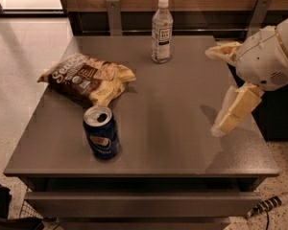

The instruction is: Knock pepsi can over

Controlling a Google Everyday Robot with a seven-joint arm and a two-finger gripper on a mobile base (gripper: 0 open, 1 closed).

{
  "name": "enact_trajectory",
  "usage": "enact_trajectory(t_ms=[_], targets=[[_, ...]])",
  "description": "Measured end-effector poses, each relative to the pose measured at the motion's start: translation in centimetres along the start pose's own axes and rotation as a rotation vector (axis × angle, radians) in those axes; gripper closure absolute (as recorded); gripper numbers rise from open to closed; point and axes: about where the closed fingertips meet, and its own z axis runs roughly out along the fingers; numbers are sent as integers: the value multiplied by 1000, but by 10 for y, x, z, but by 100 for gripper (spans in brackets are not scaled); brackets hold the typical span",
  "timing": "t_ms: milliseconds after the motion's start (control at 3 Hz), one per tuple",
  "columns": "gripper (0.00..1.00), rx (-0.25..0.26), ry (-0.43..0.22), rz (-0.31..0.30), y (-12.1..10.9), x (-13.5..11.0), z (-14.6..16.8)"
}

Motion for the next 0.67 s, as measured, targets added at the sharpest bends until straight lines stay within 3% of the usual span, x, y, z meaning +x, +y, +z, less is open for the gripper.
enact_trajectory(t_ms=[333,667], targets=[[0,-93,-192,-2,11,-19,35],[0,-144,-335,21,22,-28,54]])
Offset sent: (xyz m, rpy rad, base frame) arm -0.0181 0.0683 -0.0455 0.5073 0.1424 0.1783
